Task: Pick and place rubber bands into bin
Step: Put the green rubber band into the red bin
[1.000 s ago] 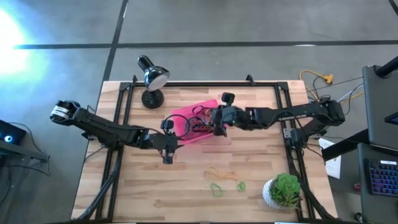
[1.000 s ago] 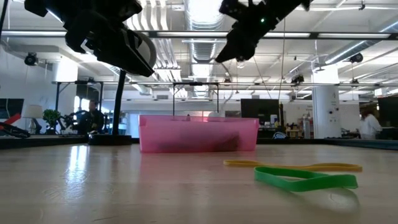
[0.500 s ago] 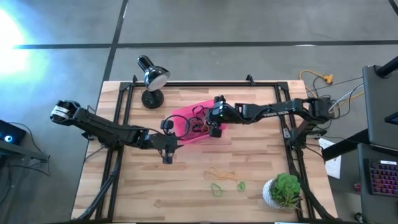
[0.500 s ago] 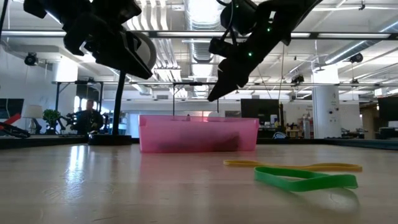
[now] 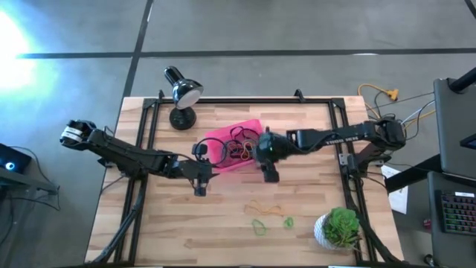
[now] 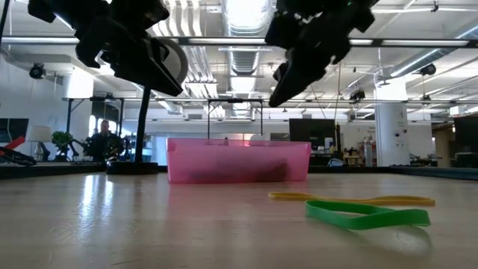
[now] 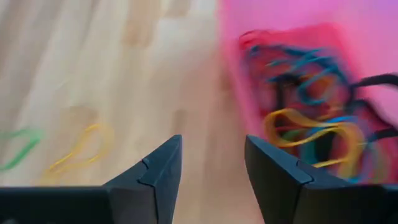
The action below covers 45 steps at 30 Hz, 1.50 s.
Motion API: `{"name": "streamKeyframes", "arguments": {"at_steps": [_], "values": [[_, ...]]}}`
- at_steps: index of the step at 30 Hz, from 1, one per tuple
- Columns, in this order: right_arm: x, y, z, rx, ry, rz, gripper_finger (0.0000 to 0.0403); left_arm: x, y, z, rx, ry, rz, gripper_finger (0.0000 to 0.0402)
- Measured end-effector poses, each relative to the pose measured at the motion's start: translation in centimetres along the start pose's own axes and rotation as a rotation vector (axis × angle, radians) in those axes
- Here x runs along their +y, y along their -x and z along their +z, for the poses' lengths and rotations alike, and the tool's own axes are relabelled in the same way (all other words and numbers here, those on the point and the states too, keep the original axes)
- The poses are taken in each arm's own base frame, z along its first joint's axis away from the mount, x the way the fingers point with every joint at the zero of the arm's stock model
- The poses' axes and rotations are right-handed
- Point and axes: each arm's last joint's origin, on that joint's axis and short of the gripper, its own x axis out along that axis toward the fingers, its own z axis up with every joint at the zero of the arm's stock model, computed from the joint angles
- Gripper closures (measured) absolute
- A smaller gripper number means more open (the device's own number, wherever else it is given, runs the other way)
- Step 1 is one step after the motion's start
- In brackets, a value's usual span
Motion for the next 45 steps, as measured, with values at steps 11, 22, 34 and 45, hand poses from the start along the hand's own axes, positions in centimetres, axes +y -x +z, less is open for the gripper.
{"name": "streamKeyframes", "arguments": {"at_steps": [11,22,34,45], "values": [[9.7,-1.0,-1.0,0.071,0.079,0.102,0.025,0.0,-0.1,-0.3,0.002,-0.018,0.001,0.0314],[15.7,-5.0,-3.0,0.062,0.149,0.105,0.0272,0.0,-0.1,-0.1,-0.024,-0.008,0.003,0.0314],[17.2,-9.8,-4.4,0.126,0.153,0.13,0.0278,0.0,-0.1,-0.1,-0.023,-0.009,0.002,0.0314],[17.7,-11.1,-4.5,0.152,0.158,0.154,0.0301,0.0,-0.1,-0.1,-0.02,-0.01,0.002,0.0314]]}}
